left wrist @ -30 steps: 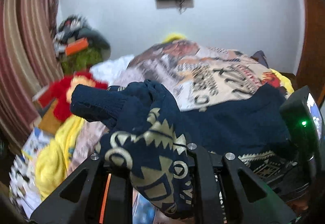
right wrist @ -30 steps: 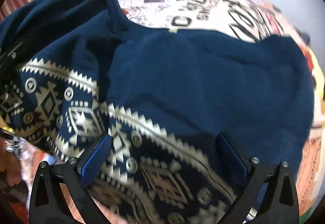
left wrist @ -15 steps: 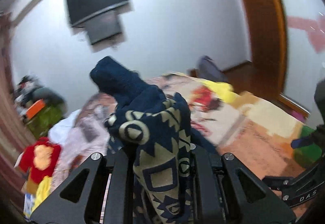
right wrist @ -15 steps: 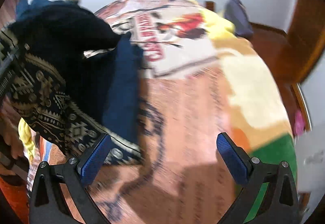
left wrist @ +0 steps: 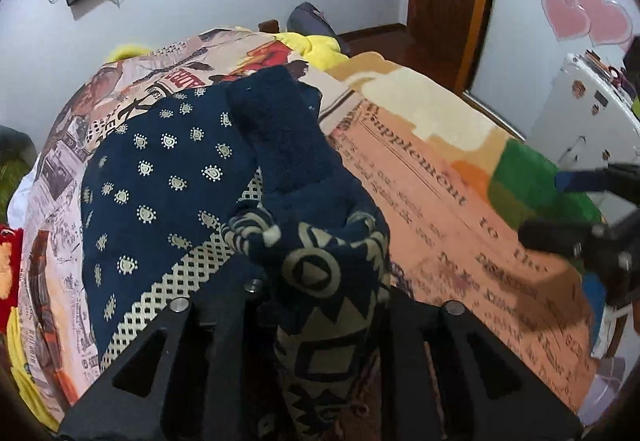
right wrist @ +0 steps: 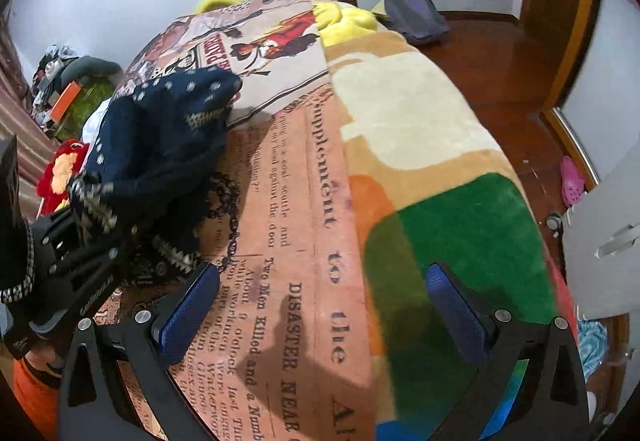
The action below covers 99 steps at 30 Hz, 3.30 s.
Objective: Fold large clothes
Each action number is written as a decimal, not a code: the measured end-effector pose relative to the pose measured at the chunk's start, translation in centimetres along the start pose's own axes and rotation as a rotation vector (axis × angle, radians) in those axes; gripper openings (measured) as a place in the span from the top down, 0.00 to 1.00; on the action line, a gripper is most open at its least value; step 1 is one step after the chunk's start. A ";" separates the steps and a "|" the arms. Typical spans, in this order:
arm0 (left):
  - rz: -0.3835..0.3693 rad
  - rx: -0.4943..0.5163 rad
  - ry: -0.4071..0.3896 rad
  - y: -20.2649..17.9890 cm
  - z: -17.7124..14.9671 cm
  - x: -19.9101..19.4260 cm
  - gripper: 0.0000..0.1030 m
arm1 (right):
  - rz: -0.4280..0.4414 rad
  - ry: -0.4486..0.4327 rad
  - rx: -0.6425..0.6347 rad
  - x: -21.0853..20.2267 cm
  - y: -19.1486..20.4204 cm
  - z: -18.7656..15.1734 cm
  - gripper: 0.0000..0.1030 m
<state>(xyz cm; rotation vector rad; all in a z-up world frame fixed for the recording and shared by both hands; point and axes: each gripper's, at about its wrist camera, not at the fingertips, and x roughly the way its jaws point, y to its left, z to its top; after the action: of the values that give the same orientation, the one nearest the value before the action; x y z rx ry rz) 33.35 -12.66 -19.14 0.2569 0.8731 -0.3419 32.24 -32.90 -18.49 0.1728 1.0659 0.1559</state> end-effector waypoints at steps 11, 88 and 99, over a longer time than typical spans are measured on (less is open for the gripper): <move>-0.072 -0.011 -0.087 0.0 -2.1 -7.3 0.21 | 0.031 -0.090 -0.025 -2.8 1.4 1.7 0.00; -0.334 -0.527 0.107 21.4 -2.9 0.9 0.05 | 0.386 0.223 -0.103 10.8 10.2 10.6 0.00; -0.508 -0.670 0.183 21.4 -2.8 5.8 0.00 | 0.564 0.395 0.031 17.6 11.0 10.8 0.00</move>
<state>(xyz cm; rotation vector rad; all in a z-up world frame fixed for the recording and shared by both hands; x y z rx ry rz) 43.30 6.83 -23.72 -0.5730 1.1804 -0.4770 49.59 -19.18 -26.10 0.4846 1.3917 0.7046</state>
